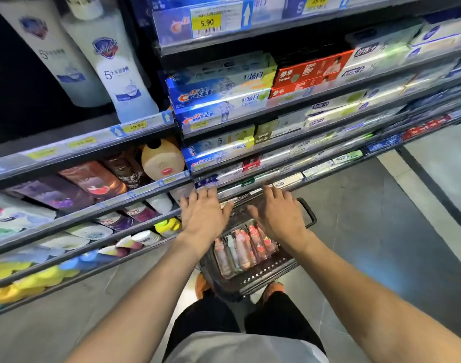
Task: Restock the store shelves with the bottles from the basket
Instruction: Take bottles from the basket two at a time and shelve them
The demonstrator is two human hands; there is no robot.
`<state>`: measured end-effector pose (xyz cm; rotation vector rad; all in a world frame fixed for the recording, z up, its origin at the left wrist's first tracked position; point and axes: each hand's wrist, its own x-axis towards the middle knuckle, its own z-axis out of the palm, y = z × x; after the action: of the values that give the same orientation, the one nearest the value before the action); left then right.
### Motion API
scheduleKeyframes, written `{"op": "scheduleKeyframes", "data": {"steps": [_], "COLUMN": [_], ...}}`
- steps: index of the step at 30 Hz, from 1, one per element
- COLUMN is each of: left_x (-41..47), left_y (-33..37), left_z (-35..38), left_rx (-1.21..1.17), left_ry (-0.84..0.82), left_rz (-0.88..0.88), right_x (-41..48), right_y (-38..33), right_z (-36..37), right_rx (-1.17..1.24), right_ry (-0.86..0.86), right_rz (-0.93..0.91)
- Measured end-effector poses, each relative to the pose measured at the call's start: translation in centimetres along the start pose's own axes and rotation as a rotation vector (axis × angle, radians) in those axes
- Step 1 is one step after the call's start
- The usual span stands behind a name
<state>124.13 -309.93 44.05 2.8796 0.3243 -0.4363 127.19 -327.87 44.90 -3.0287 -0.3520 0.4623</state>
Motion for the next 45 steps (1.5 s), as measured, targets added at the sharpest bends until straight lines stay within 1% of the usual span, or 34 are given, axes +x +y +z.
{"op": "scheduleKeyframes", "data": {"steps": [9,16,22,27,31,35,37,39,40,43,45], "left_x": [3.8,6.8,9.7,12.8,15.5,17.6,18.1,18.3,18.5,19.3,19.7], "left_y": [5.7,8.5,7.8,6.6,6.0,5.7,5.9,6.3,6.3,6.5,6.3], "left_z": [8.1,17.4,27.7,37.2,45.1,52.2,55.2,57.8,58.7,61.2,63.1], "left_rx": [-0.018,-0.053,-0.092,-0.122,-0.137,-0.211,-0.235,-0.200,-0.197,-0.309,-0.307], "left_ry": [-0.191,-0.311,-0.387,-0.465,-0.547,-0.593,-0.570,-0.555,-0.579,-0.661,-0.599], "left_rz": [-0.212,-0.310,-0.361,-0.362,-0.419,-0.463,-0.424,-0.396,-0.392,-0.395,-0.374], "right_x": [5.4,9.6,13.2,15.9,18.1,20.1,21.1,21.6,21.7,21.9,22.0], "right_y": [6.9,11.7,12.7,14.1,15.0,16.3,17.1,18.1,18.5,19.6,20.1], "right_z": [5.5,12.2,21.2,30.5,37.9,45.0,48.2,51.2,52.7,56.4,58.1], "right_rx": [-0.065,-0.179,-0.210,-0.168,-0.183,-0.162,-0.144,-0.155,-0.167,-0.230,-0.241], "right_ry": [-0.227,-0.353,-0.427,-0.512,-0.590,-0.599,-0.621,-0.630,-0.611,-0.557,-0.544], "right_rz": [-0.104,-0.192,-0.235,-0.249,-0.199,-0.155,-0.109,-0.102,-0.111,-0.129,-0.117]}}
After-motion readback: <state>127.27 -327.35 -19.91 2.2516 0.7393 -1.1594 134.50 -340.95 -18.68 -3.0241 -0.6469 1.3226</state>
